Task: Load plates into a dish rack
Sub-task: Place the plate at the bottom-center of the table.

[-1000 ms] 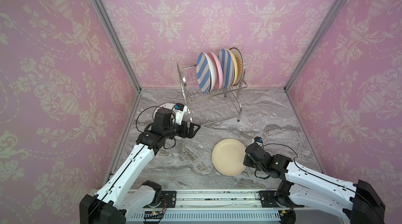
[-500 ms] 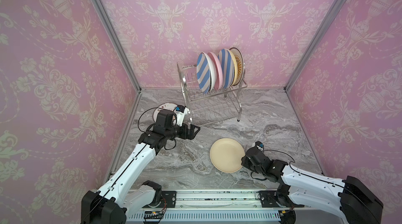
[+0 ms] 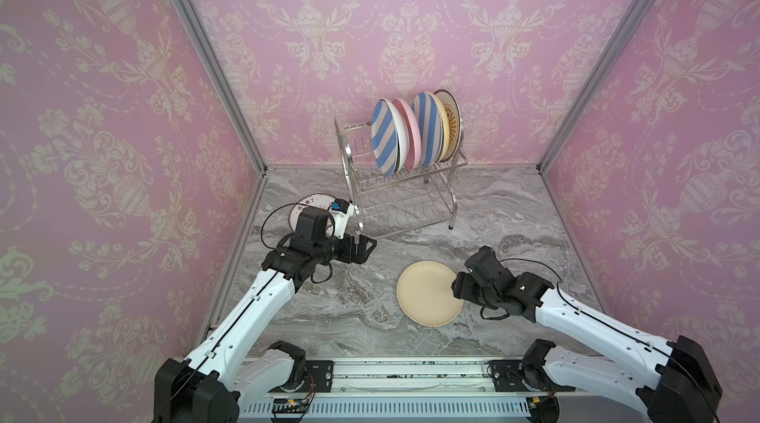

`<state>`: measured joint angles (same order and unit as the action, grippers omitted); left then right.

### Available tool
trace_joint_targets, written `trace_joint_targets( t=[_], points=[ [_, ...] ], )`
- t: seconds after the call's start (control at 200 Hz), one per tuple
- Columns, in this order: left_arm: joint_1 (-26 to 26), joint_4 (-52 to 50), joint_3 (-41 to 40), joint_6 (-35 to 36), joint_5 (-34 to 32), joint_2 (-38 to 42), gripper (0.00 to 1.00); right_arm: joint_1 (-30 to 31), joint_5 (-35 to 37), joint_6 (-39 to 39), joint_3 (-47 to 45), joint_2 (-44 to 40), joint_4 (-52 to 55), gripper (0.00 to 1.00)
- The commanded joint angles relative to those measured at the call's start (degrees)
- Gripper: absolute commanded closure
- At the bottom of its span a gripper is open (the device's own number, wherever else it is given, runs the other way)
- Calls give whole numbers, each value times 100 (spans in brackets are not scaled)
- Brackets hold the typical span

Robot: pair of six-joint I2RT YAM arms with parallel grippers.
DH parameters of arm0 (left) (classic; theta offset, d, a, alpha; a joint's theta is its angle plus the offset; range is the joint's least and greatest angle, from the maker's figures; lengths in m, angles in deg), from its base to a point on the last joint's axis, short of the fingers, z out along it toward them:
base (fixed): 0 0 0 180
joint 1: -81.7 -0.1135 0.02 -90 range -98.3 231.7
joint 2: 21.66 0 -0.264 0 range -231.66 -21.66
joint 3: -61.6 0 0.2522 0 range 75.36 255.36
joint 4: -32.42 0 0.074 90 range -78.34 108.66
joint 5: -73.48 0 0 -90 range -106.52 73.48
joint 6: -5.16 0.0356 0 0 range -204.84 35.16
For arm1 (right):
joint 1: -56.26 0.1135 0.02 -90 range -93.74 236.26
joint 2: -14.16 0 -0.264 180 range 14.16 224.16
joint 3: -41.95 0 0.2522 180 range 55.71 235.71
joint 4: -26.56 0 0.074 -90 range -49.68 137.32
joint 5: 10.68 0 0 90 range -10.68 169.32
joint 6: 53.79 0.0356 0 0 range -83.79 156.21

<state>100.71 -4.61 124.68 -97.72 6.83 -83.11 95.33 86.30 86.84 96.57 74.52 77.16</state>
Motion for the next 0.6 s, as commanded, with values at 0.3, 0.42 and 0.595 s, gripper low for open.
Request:
trace_joint_targets(
  t=[0.3,0.42,0.595],
  points=[
    [38,-11,-378,-53,-202,329,1,-1061,-1560,-3945,1744,1954,753,38],
    [35,-59,-397,-9,-257,403,1,-1291,-1545,-4355,1906,2581,756,43],
    [22,-90,-414,29,-401,492,1,-1448,-1830,-4692,1936,3154,562,45]
  ],
)
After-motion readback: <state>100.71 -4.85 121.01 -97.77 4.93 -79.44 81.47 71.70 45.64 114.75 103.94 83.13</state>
